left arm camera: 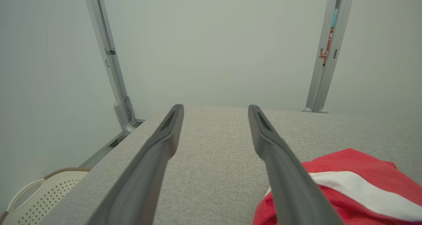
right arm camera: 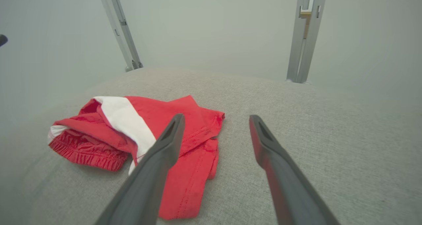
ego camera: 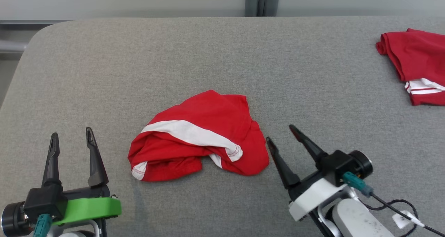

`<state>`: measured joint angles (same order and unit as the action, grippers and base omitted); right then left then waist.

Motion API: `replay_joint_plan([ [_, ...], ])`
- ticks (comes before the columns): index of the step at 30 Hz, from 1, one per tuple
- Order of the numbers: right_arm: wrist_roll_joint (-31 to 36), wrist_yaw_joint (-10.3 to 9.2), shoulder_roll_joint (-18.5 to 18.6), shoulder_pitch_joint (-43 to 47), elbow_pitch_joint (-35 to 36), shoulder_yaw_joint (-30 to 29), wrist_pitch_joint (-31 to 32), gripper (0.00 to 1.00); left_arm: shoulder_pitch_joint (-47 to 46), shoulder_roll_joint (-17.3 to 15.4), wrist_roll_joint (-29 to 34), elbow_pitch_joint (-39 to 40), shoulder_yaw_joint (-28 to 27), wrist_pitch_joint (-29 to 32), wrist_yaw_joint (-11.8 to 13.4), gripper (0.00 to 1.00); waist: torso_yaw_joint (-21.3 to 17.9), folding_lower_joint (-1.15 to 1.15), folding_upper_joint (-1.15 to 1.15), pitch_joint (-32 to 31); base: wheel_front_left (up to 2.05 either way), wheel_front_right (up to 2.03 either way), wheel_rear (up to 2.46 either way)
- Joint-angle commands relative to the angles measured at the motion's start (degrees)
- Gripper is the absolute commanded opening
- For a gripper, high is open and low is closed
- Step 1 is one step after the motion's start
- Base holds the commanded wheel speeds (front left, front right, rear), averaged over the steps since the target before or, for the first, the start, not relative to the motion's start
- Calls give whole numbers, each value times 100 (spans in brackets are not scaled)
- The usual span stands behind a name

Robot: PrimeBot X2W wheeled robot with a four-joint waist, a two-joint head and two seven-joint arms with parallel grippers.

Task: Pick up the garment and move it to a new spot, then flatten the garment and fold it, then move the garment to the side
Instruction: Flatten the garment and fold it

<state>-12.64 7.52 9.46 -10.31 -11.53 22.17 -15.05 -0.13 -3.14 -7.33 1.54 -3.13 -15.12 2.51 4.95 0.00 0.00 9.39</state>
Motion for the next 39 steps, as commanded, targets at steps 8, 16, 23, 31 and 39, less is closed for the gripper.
replay_joint_plan([
  [8, -159, -7, 65, -1246, -1429, 1493, 4, 100, -292, 21, -65, -23, 280, 1, 70, 100, 427, 0, 0, 336, 0, 0, 0],
  [16, -371, -7, -17, -1831, -2439, 1823, -14, 53, -399, 20, -179, -29, 527, 0, 212, 100, 700, 0, 0, 535, 0, 0, 0],
  [23, -367, -7, 100, -2210, -2237, 1225, -15, 0, -417, 21, -194, -23, 590, 0, 286, 100, 686, 0, 0, 589, 0, 0, 0],
  [31, -244, -7, 669, -2693, -1589, 329, -16, 0, -448, 21, -209, -98, 692, 0, 266, 100, 609, 0, 0, 491, 0, 0, 0],
  [39, -213, -7, 1139, -3697, -1848, 11, 26, 0, -563, 20, -279, -200, 959, 0, 245, 100, 787, 0, 0, 543, 0, 0, 0],
])
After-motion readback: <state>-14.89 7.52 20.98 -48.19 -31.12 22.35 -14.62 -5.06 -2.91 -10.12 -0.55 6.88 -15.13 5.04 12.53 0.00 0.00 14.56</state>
